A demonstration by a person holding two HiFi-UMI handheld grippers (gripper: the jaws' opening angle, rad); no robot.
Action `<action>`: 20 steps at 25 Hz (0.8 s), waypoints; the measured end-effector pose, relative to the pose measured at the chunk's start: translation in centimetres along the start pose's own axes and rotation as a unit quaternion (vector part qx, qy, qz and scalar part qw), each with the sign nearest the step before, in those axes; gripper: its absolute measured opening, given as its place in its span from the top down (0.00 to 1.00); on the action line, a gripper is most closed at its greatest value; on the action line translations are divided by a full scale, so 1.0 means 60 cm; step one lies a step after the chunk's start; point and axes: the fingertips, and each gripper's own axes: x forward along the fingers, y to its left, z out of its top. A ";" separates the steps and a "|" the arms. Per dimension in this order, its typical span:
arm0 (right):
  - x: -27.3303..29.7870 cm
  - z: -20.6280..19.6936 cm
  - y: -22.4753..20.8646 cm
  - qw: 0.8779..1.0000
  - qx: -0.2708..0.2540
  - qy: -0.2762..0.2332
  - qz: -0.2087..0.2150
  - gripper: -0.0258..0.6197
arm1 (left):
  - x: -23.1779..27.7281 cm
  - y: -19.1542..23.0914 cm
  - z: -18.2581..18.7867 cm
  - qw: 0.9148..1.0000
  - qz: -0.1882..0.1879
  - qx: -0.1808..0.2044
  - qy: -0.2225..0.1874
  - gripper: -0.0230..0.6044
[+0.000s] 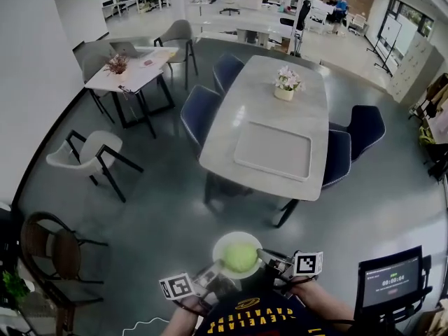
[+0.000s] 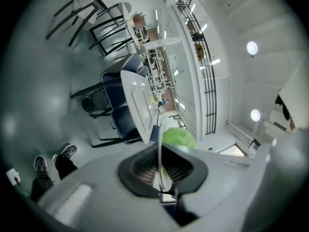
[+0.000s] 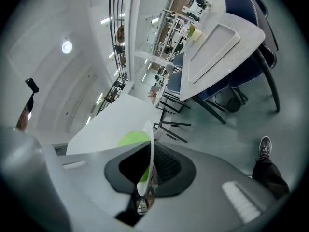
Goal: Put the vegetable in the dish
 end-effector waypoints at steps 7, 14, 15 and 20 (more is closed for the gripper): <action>0.065 0.108 -0.031 1.000 -0.002 0.002 0.014 0.93 | 0.069 -0.011 0.111 1.000 0.012 0.025 -0.009 0.94; 0.083 0.255 -0.076 1.000 -0.007 -0.008 0.022 0.93 | 0.203 -0.013 0.195 0.999 0.014 0.037 0.000 0.95; 0.080 0.273 -0.082 1.000 -0.005 -0.010 0.021 0.93 | 0.222 -0.013 0.202 0.999 0.016 0.045 0.006 0.94; 0.059 0.355 -0.118 0.999 -0.001 -0.030 0.016 0.93 | 0.314 -0.016 0.227 0.998 0.015 0.061 0.028 0.94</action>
